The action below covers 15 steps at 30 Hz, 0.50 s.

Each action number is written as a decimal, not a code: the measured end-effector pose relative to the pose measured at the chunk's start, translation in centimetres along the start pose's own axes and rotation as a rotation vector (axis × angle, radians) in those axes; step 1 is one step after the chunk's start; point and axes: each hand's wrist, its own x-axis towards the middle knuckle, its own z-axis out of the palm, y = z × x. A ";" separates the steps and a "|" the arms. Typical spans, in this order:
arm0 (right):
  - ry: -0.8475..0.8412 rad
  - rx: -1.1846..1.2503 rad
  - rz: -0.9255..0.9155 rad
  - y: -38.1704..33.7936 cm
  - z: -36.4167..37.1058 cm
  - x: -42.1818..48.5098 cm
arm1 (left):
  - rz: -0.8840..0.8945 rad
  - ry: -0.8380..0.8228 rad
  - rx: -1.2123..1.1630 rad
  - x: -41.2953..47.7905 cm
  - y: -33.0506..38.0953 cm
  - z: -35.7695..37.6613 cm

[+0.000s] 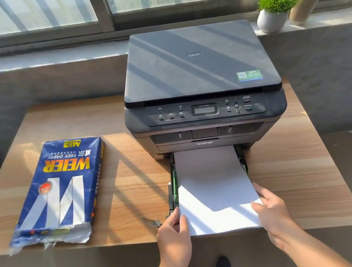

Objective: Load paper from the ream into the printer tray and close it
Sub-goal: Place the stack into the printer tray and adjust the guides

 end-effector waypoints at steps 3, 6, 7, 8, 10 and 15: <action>0.029 -0.001 -0.008 -0.4 0.8 1.8 | -0.011 0.012 -0.035 0.0 0.0 0.2; 0.057 0.051 -0.021 -1.4 1.8 3.0 | -0.067 0.024 -0.107 0.3 -0.2 0.5; 0.070 0.062 -0.010 -1.7 2.1 3.4 | -0.074 0.021 -0.118 0.3 -0.4 0.6; 0.077 0.076 -0.006 -1.9 2.4 3.8 | -0.077 0.021 -0.120 0.4 -0.5 0.6; 0.085 0.085 0.003 -1.9 2.9 4.8 | -0.068 0.025 -0.129 0.3 -0.5 0.5; 0.100 0.029 -0.046 -1.5 4.3 7.0 | -0.082 0.013 -0.145 0.1 -0.4 0.5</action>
